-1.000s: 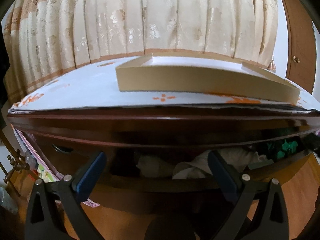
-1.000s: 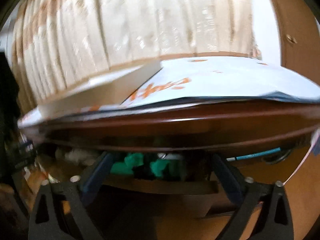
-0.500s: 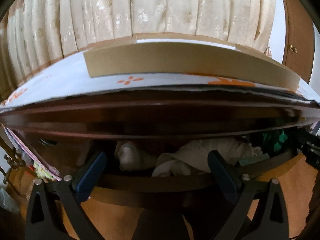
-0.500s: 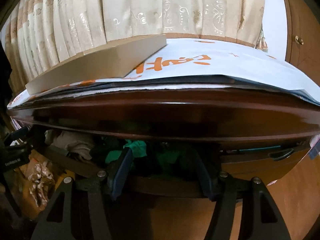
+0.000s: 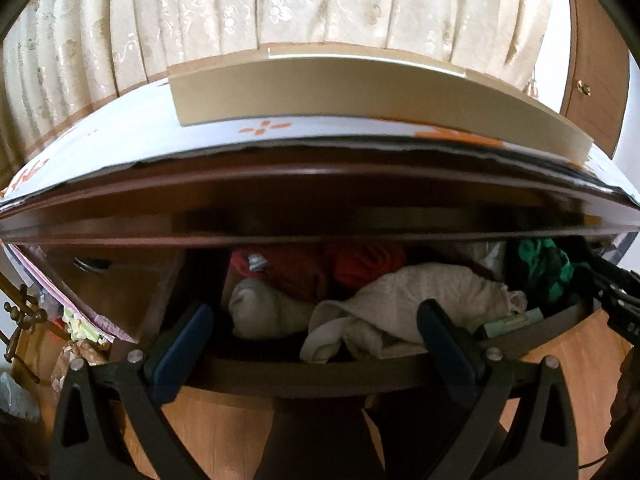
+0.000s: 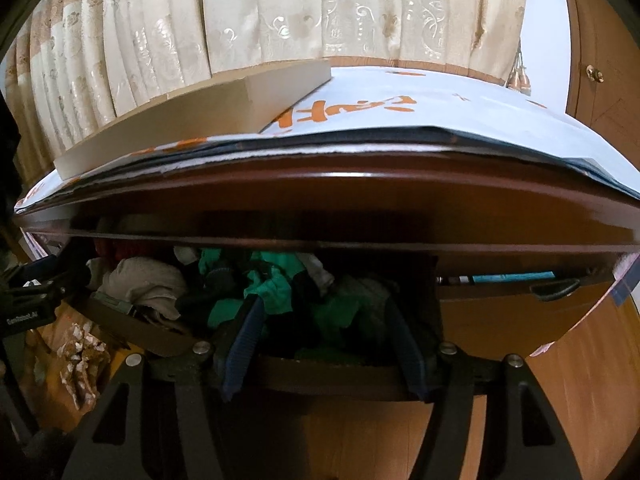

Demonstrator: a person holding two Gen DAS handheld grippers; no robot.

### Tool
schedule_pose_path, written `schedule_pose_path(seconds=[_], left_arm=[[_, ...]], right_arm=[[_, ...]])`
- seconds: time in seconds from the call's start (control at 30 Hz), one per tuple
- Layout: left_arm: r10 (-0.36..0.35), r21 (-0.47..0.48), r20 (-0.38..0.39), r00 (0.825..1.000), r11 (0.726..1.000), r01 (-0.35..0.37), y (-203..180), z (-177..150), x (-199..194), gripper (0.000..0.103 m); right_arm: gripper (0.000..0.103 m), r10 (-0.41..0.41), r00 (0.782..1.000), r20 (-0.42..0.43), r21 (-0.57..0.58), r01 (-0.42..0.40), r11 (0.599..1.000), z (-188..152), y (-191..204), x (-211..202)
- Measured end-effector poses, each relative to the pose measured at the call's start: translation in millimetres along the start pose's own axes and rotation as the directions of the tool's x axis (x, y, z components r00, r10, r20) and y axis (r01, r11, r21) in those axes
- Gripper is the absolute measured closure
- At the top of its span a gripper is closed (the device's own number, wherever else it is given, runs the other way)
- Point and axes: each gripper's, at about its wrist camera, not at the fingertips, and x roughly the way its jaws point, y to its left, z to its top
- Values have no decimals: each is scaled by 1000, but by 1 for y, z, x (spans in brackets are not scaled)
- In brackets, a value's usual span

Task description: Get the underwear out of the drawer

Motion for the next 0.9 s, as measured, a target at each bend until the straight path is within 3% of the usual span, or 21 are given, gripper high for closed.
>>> schedule_pose_path(seconds=[0.47, 0.9], left_arm=[[-42, 33, -51, 998, 999, 44, -1, -17, -12, 0], [-96, 78, -142, 985, 991, 107, -6, -40, -31, 0]], right_arm=[[36, -10, 1000, -9, 3, 10, 1000, -28, 5, -29], [33, 39, 992, -123, 1, -39, 999, -53, 8, -54]])
